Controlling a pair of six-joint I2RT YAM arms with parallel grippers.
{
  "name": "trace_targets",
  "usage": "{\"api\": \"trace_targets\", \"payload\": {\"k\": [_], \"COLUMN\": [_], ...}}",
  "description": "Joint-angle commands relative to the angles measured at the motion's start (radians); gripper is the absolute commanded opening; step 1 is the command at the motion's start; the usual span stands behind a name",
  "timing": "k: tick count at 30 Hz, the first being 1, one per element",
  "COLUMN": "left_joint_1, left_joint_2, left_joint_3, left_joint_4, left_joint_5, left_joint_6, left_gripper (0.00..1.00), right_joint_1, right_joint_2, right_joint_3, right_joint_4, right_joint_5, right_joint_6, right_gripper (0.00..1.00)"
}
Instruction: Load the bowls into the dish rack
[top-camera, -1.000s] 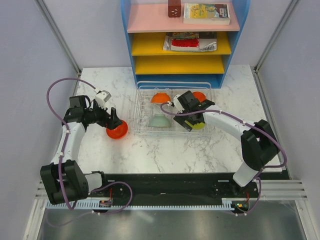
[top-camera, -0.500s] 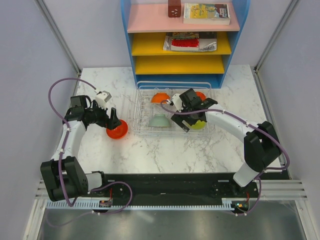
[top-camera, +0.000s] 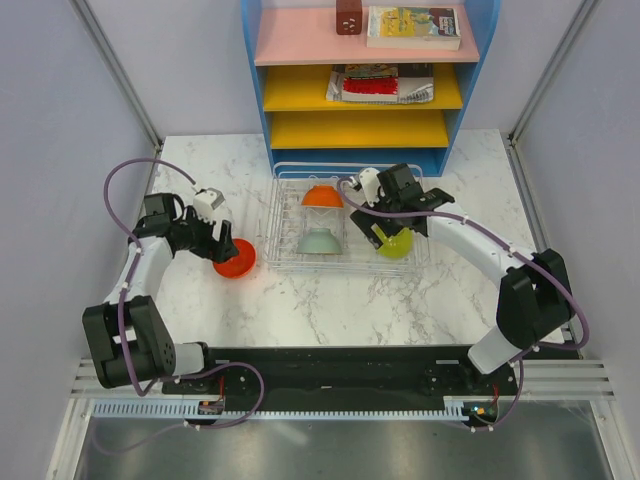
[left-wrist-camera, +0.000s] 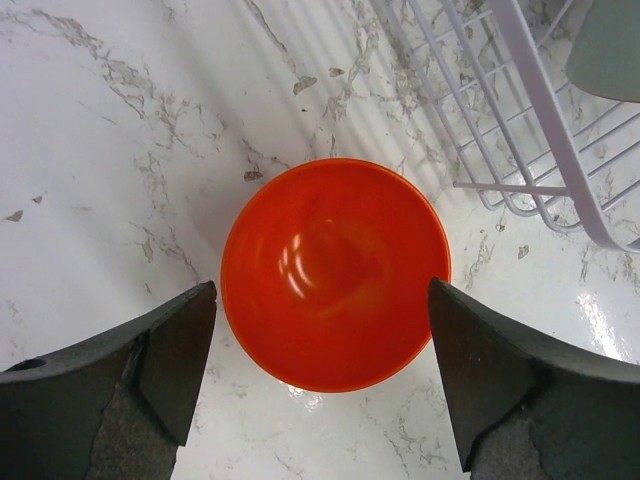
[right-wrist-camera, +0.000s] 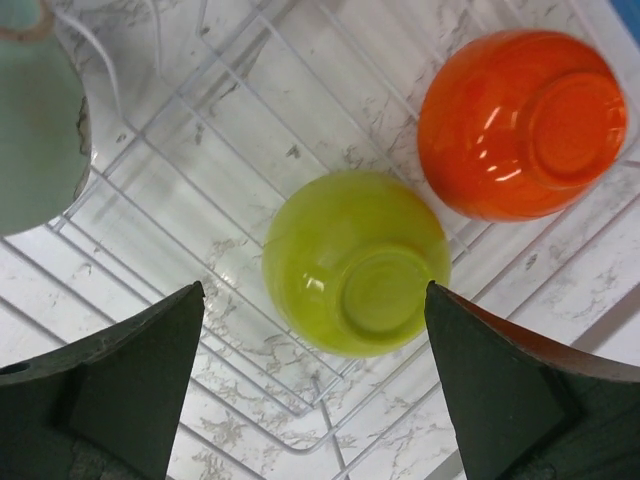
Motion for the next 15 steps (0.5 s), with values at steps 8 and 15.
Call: {"api": "trace_targets", "payload": {"k": [8,15], "left_joint_1": [0.006,0.006], "left_joint_2": [0.07,0.119], "left_joint_3": [-0.006,-0.015], "left_joint_4": [0.015,0.052], "left_joint_5": [-0.008,-0.067], "left_joint_6": [0.073,0.076], "left_gripper": [0.88,0.86], "right_joint_1": [-0.055,-0.06], "right_joint_2": [0.113,0.127], "right_joint_3": [0.129,0.126], "right_joint_4": [0.159,0.181], "right_joint_5": [0.16,0.15], "right_joint_6": [0.056,0.054], "right_gripper": [0.98,0.98]}}
